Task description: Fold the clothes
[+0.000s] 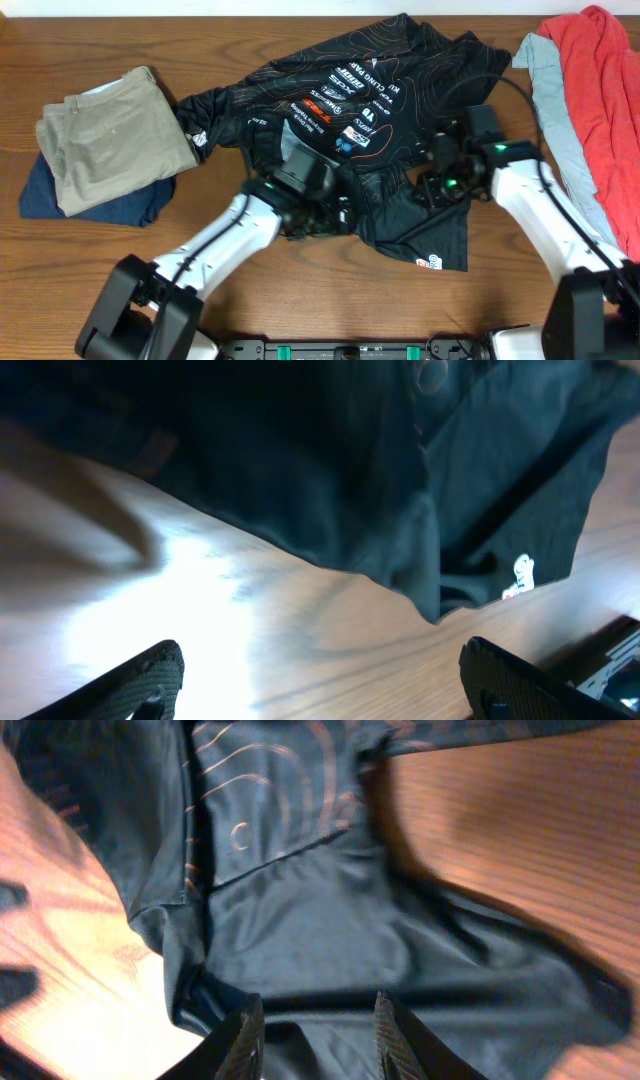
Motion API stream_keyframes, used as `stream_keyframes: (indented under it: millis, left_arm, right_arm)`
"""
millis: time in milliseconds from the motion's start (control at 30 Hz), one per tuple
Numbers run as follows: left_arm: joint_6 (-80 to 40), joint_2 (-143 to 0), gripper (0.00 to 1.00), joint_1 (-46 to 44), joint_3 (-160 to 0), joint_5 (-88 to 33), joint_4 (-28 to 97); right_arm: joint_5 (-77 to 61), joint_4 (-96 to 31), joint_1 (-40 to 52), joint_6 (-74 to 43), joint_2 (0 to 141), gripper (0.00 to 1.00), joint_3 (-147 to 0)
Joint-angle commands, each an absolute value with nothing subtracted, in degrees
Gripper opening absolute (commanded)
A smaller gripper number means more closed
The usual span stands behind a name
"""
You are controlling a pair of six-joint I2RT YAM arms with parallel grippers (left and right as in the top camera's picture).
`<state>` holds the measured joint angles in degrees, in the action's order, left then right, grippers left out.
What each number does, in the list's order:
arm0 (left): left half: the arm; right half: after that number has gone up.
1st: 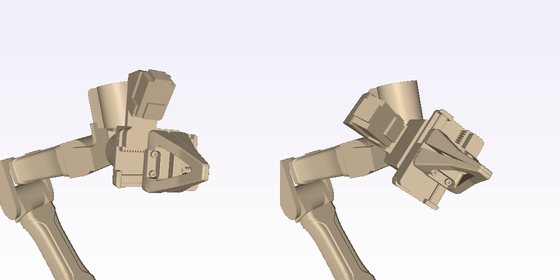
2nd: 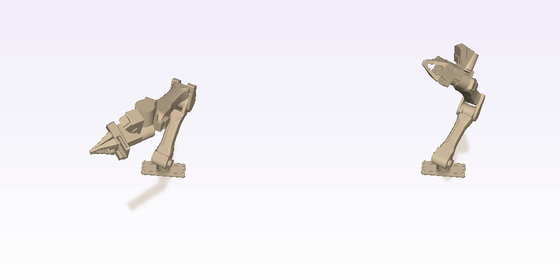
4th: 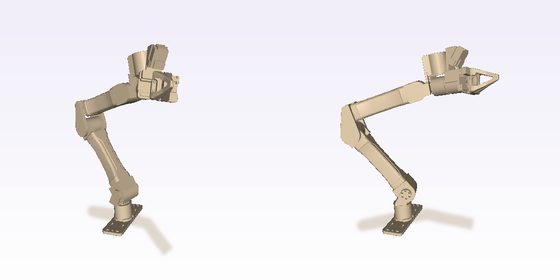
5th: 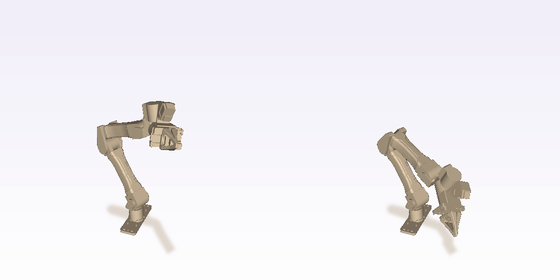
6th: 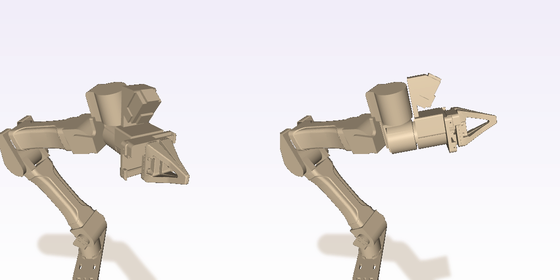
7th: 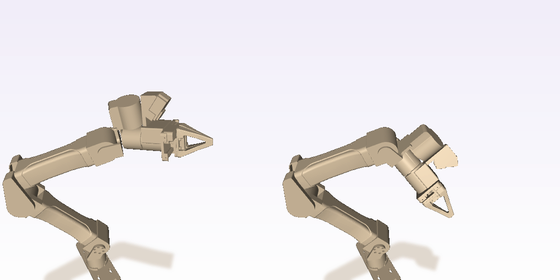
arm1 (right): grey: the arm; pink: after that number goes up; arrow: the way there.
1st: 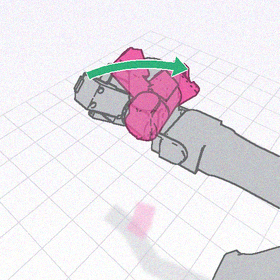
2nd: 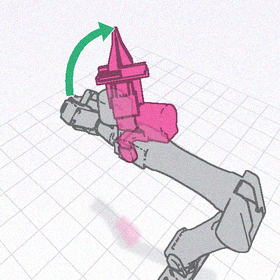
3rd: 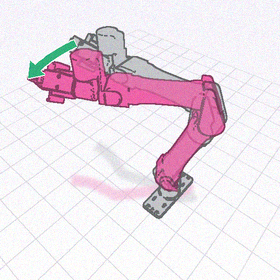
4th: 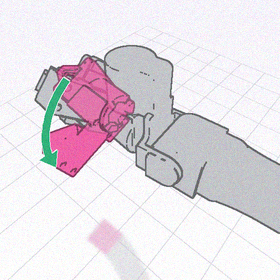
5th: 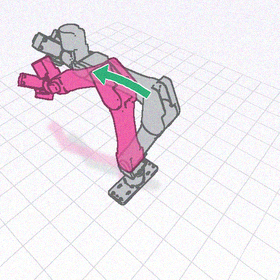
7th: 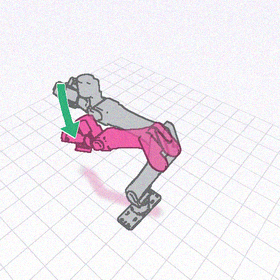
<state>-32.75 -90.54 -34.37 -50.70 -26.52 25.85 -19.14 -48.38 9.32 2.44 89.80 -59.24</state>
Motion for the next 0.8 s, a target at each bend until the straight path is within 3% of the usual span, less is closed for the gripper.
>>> stream_keyframes:
  millis: [0,167,400,533,667,767]
  left_arm:
    - [-41.78,-90.74,0.89,-39.35,-50.48,-18.94,24.56]
    - [-48.45,-92.09,0.88,-45.76,-50.48,-11.27,21.23]
    - [-55.44,-99.29,0.86,-49.60,-50.48,-10.98,13.65]
    - [-56.53,-102.96,0.77,-50.98,-50.48,-11.94,8.12]
    - [-56.90,-103.70,0.56,-51.81,-50.48,-11.99,7.18]
    - [-56.88,-103.70,0.50,-51.94,-50.48,-11.94,7.20]
  right_arm:
    - [-18.20,-49.15,7.09,0.43,87.37,0.36,-60.34]
    - [-18.22,-50.59,5.78,0.23,86.94,0.36,-60.31]
    - [-18.22,-50.96,5.80,0.23,86.94,0.35,-60.31]
    - [-18.20,-50.94,5.80,0.23,86.94,0.35,-60.31]
    - [-18.20,-50.87,5.80,0.25,86.94,0.35,-60.31]
    - [-18.20,-50.57,5.80,0.25,86.94,0.35,-60.31]
